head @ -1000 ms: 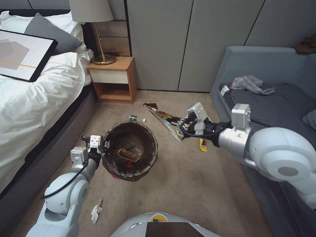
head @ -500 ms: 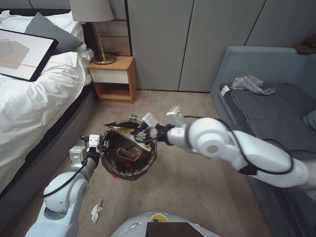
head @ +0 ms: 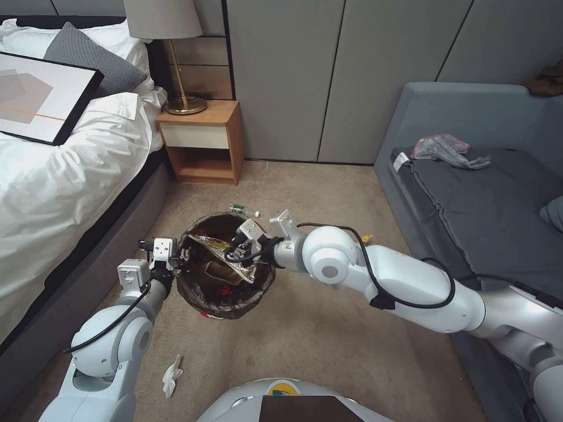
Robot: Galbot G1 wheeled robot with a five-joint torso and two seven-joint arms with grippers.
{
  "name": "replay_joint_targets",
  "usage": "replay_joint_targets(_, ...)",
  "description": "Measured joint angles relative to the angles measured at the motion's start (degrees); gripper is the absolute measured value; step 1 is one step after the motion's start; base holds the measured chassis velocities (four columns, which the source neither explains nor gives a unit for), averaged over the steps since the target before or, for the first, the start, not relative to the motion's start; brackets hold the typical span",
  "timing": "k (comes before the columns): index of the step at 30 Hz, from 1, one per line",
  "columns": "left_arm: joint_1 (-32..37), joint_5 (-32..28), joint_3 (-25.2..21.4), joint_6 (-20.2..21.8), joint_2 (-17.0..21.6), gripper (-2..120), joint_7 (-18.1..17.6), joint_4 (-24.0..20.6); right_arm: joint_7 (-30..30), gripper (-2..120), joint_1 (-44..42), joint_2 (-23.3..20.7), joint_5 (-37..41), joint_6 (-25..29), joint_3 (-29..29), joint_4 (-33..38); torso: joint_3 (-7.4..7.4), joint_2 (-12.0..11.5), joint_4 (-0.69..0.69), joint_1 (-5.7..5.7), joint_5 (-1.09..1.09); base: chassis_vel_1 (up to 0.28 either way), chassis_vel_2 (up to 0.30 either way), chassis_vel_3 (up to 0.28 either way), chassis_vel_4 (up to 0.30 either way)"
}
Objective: Pick up the trash bin, then pick up the garbage from the floor and place it into the trash bin.
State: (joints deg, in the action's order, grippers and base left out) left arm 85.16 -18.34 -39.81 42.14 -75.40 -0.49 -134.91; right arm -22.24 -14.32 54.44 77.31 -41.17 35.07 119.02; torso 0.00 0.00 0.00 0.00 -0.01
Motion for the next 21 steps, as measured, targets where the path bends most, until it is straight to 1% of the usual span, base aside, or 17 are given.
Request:
replay_joint_targets(1,0.0,0.0,0.0,0.0,0.0,0,0.0,0.0,0.0,5,0.0,0.0,0.0,0.0,0.0,0.0,0.0,0.0,0.0,0.0,0.0,0.0,0.0,0.0,0.0)
replay_joint_targets(2,0.0,-0.1,0.0,0.0,-0.1,0,0.0,0.0,0.2,18,-0.8,-0.1,-1.3,0.2,-0.2,0.0,0.0,0.0,0.0,0.0,0.0,0.0,0.0,0.0,0.0)
replay_joint_targets(3,0.0,-0.1,0.0,0.0,-0.1,0,0.0,0.0,0.2,19,-0.8,-0.1,-1.3,0.2,-0.2,0.0,0.0,0.0,0.0,0.0,0.0,0.0,0.0,0.0,0.0)
replay_joint_targets(4,0.0,-0.1,0.0,0.0,-0.1,0,0.0,-0.1,0.3,29,-1.2,-0.1,-1.7,0.3,-0.3,-0.1,0.0,0.0,0.0,0.0,0.0,0.0,0.0,0.0,0.0)
replay_joint_targets(6,0.0,-0.1,0.0,0.0,-0.1,0,0.0,-0.1,0.3,30,-1.6,-0.2,-2.1,0.4,-0.5,-0.1,0.0,0.0,0.0,0.0,0.01,0.0,0.0,0.0,0.0)
replay_joint_targets(8,0.1,-0.1,0.0,0.0,-0.2,0,0.1,-0.1,0.3,42,-3.4,-0.5,-3.5,0.8,-1.5,-0.5,0.0,0.0,-0.01,0.0,0.01,0.0,0.0,0.0,0.0)
replay_joint_targets(9,0.1,-0.1,0.0,0.0,-0.2,0,0.1,-0.1,0.3,42,-3.4,-0.5,-3.5,0.8,-1.5,-0.5,0.0,0.0,-0.01,0.0,0.01,0.0,0.0,0.0,0.0)
replay_joint_targets(11,0.1,-0.2,-0.2,0.0,-0.1,0,0.1,-0.1,0.2,52,-5.1,-0.6,-4.5,2.1,-2.4,-1.1,0.0,0.0,0.0,0.0,0.01,0.0,0.0,0.0,0.0)
replay_joint_targets(12,0.1,-0.2,-0.2,0.0,-0.1,0,0.1,-0.1,0.2,52,-5.1,-0.6,-4.5,2.1,-2.4,-1.1,0.0,0.0,0.0,0.0,0.01,0.0,0.0,0.0,0.0)
replay_joint_targets(13,0.0,-0.2,-0.3,0.0,-0.1,0,0.2,-0.1,-0.3,62,-6.9,-0.7,-4.7,3.9,-3.5,-1.5,0.0,0.0,-0.01,0.0,0.02,0.0,0.0,0.0,0.0)
replay_joint_targets(14,0.0,-0.3,-0.3,0.0,-0.1,0,0.2,-0.1,-0.4,67,-8.3,-0.7,-4.8,5.3,-4.8,-1.8,0.0,0.0,0.0,0.0,0.02,0.0,0.0,0.0,0.0)
replay_joint_targets(15,0.0,-0.3,-0.3,0.0,-0.1,0,0.2,-0.1,-0.4,67,-8.3,-0.7,-4.8,5.3,-4.8,-1.8,0.0,0.0,0.0,0.0,0.02,0.0,0.0,0.0,0.0)
replay_joint_targets(18,-0.1,-0.3,-0.2,0.0,-0.2,0,0.2,0.0,-0.7,82,-11.3,-0.7,-4.8,6.8,-8.2,-1.9,0.0,0.0,0.01,0.0,0.02,0.0,0.0,0.0,0.0)
replay_joint_targets(20,-0.1,-0.3,-0.2,0.0,-0.2,0,0.2,0.1,-0.8,83,-11.6,-0.8,-4.8,6.9,-8.6,-1.8,0.0,0.0,0.01,0.0,0.02,0.0,0.0,0.0,0.0)
replay_joint_targets(21,-0.1,-0.3,-0.2,0.0,-0.1,0,0.2,0.1,-0.8,92,-12.8,-1.1,-5.1,7.0,-10.3,-1.1,0.0,0.0,0.01,0.0,0.02,0.0,0.0,0.0,0.0)
